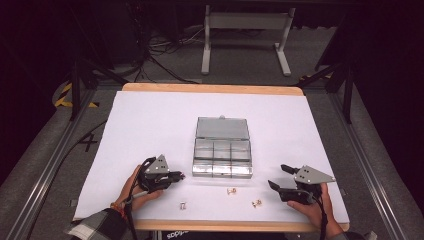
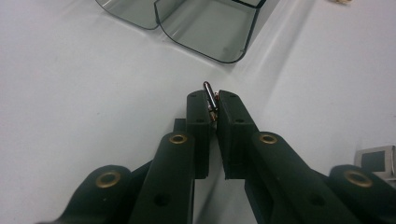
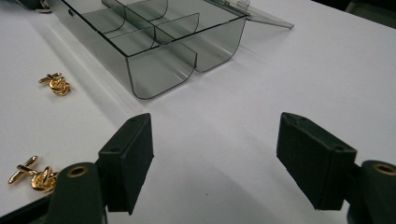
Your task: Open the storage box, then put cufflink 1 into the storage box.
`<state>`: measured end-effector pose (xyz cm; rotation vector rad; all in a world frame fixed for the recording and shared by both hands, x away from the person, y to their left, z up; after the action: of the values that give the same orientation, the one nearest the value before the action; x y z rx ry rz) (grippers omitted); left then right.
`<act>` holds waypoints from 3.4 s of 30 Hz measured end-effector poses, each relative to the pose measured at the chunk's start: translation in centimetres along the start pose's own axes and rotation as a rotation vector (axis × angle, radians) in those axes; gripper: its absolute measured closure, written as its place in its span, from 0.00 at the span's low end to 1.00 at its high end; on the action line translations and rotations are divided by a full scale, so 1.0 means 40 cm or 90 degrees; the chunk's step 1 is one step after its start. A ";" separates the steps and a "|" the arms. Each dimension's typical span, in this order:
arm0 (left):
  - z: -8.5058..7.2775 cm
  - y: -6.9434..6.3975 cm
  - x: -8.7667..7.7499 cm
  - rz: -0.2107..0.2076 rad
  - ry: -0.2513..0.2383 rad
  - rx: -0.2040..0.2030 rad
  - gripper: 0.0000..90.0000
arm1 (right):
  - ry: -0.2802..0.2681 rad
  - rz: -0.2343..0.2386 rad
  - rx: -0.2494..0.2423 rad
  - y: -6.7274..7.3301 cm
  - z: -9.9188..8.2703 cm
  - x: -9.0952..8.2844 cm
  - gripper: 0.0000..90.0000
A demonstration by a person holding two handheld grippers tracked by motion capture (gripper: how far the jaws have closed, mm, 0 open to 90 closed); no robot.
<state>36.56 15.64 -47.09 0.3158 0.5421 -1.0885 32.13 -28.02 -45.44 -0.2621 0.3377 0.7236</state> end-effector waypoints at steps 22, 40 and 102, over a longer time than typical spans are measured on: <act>-0.003 0.004 -0.040 0.019 -0.032 -0.004 0.94 | -0.021 -0.020 0.009 -0.009 0.009 0.012 0.17; 0.055 -0.005 -0.095 0.039 -0.106 0.010 0.94 | -0.042 -0.041 0.007 -0.016 0.008 0.009 0.15; 0.180 0.007 0.104 -0.040 -0.026 0.072 0.94 | -0.036 -0.077 -0.005 -0.010 0.006 0.012 0.18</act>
<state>40.14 9.07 -43.45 0.3764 0.4575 -1.1867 32.78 -27.94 -45.35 -0.2671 0.2634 0.6115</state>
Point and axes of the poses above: each handheld gripper's, and its own axes: x roughly forward along the jaws, z roughly out of its top, y roughly to its left, the point moved 2 cm from there along x, roughly forward along the jaws, and after that the axes turned 7 degrees about -y, right-handed, at the moved point
